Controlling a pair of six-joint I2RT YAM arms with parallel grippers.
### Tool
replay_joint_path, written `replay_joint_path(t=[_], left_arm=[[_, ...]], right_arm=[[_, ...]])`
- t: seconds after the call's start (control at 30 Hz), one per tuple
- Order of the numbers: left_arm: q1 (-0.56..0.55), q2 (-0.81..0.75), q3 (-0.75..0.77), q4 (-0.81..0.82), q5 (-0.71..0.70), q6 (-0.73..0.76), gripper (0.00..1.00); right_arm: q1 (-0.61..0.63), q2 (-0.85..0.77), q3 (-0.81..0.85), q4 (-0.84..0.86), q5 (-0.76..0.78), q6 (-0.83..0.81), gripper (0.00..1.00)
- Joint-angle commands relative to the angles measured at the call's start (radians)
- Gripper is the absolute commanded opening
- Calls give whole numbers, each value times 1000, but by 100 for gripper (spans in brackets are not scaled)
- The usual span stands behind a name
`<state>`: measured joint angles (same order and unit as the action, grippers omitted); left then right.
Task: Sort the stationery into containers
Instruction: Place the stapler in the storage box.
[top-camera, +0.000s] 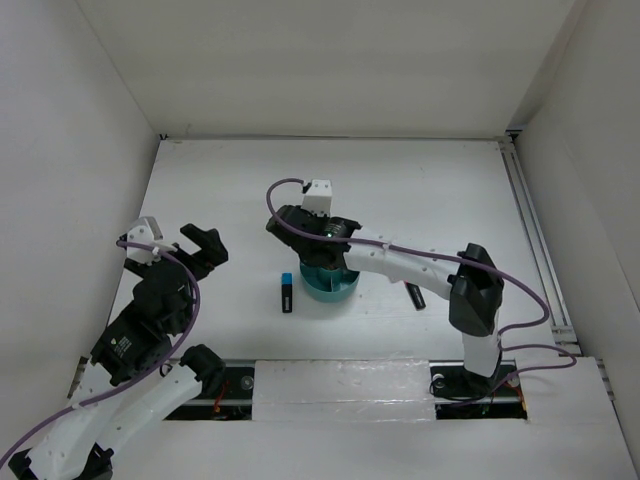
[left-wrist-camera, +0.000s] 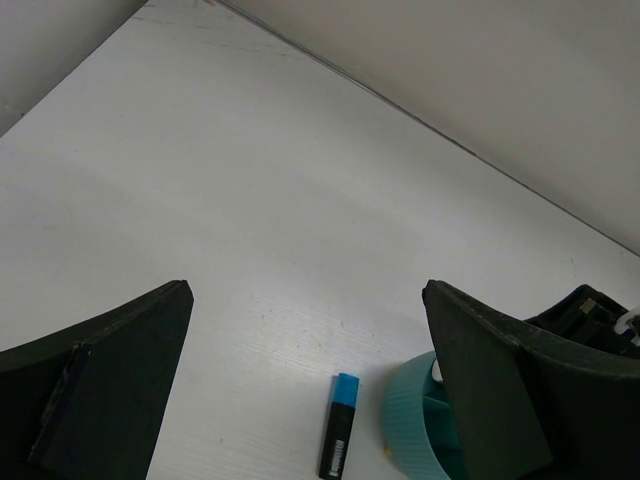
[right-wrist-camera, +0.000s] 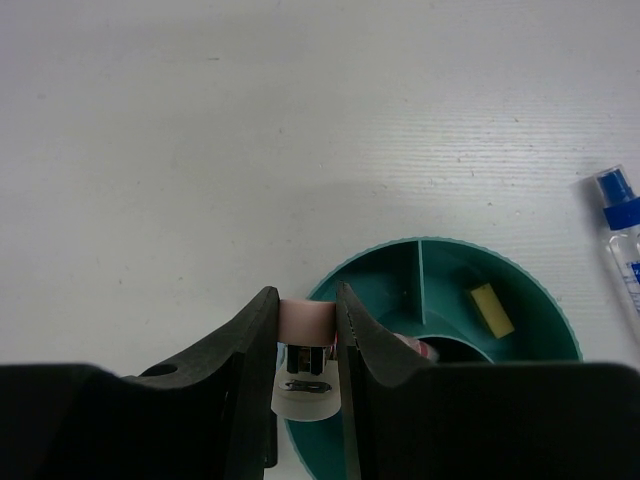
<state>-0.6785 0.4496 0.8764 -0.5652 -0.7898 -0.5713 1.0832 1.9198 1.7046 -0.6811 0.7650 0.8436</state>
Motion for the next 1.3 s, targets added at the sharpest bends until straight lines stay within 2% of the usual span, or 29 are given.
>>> replay_joint_path(t=[0.0,0.43,0.67,0.7,0.8,0.83,0.87,1.03,1.27], left_arm=[[2,20,-5,36,3,24,100],[2,20,-5,36,12,24,100],[2,20,-5,36,12,24,100],[2,20,-5,36,12,24,100],[2,20,-5,36,12,24,100],[2,20,-5,36,12,24,100],[2,20,-5,36,12,24,100],[2,20,-5,24,-11,13,100],[2,-9,-5,24,-20,-8,100]], right_arm=[[15,-4,43,-23,42,35,0],[24,-13,15,-41,63,35,0],[24,-13,-3,-18,54,26,20],[24,-13,-3,-18,45,26,29],[24,-13,-3,-9,36,17,45],[24,-13,-3,1,36,17,56],[24,-13,-3,2,25,6,58],[24,-33,-3,20,25,-5,63],[24,-87,6,66,-4,-61,63]])
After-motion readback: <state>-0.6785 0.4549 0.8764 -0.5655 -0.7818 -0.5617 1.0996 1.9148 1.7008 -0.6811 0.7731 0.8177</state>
